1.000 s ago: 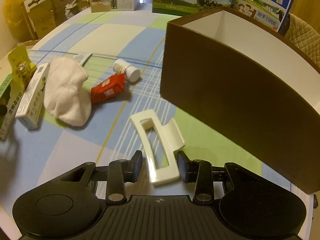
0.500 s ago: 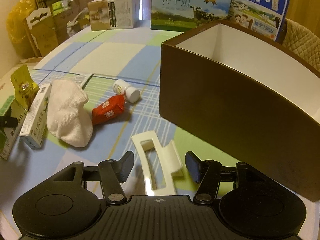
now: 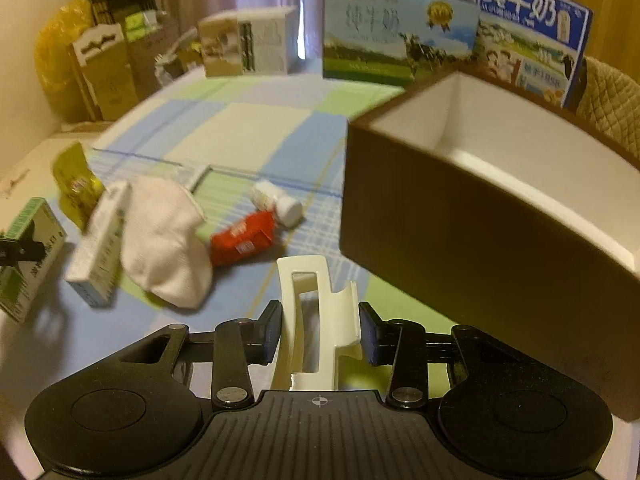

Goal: Organize objects
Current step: 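Lift the green box and hair clip and carry them over the brown box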

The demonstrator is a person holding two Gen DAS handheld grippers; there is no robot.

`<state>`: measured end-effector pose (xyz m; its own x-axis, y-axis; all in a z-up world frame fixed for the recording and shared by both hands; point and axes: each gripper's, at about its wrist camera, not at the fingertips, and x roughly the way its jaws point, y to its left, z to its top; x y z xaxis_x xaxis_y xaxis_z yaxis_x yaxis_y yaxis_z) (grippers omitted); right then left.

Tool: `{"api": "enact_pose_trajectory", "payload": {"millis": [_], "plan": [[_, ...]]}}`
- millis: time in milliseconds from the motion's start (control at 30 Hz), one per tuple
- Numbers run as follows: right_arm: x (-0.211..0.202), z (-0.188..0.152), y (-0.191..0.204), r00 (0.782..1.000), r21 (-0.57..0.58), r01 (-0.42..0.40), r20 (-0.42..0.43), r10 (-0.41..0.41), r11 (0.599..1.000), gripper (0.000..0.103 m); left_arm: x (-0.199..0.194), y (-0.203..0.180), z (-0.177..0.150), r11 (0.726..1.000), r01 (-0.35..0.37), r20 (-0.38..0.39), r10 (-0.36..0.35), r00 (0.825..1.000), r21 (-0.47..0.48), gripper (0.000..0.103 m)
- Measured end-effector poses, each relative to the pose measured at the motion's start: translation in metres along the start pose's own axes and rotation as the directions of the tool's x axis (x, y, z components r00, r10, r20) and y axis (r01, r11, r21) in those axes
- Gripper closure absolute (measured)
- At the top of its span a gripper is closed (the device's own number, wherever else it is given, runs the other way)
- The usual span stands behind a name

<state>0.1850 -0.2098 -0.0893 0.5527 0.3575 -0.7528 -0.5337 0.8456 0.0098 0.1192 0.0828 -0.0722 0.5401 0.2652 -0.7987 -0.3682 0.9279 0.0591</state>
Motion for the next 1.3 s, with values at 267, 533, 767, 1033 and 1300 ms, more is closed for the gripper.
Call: {"api": "enact_pose_trajectory", "payload": {"millis": [267,533,767,1033,1300], "plan": [[-0.044,0.011,0.008,0.995,0.005,-0.069,0.079,0.068,0.998,0.066,-0.038,-0.004,0.009,0.999,-0.032,0.092,0.028,0.995,0.036,0.077],[-0.084,0.036,0.000,0.984,0.054,-0.056,0.171,0.046,0.997,0.066,-0.078,-0.034,0.034,0.993,0.034,0.158,-0.051,0.986,0.110,0.077],[-0.108,0.054,-0.040,0.974,0.168,0.019,0.219,-0.056,0.986,0.066,-0.099,-0.079,0.070,0.973,0.111,0.210,-0.153,0.966,0.200,0.077],[-0.122,0.077,-0.100,0.954,0.304,0.113,0.234,-0.189,0.946,0.066,-0.104,-0.157,0.109,0.927,0.239,0.198,-0.302,0.933,0.288,0.077],[-0.098,0.086,-0.153,0.947,0.390,0.173,0.187,-0.262,0.905,0.066,-0.090,-0.246,0.140,0.879,0.319,0.169,-0.396,0.903,0.354,0.077]]}}
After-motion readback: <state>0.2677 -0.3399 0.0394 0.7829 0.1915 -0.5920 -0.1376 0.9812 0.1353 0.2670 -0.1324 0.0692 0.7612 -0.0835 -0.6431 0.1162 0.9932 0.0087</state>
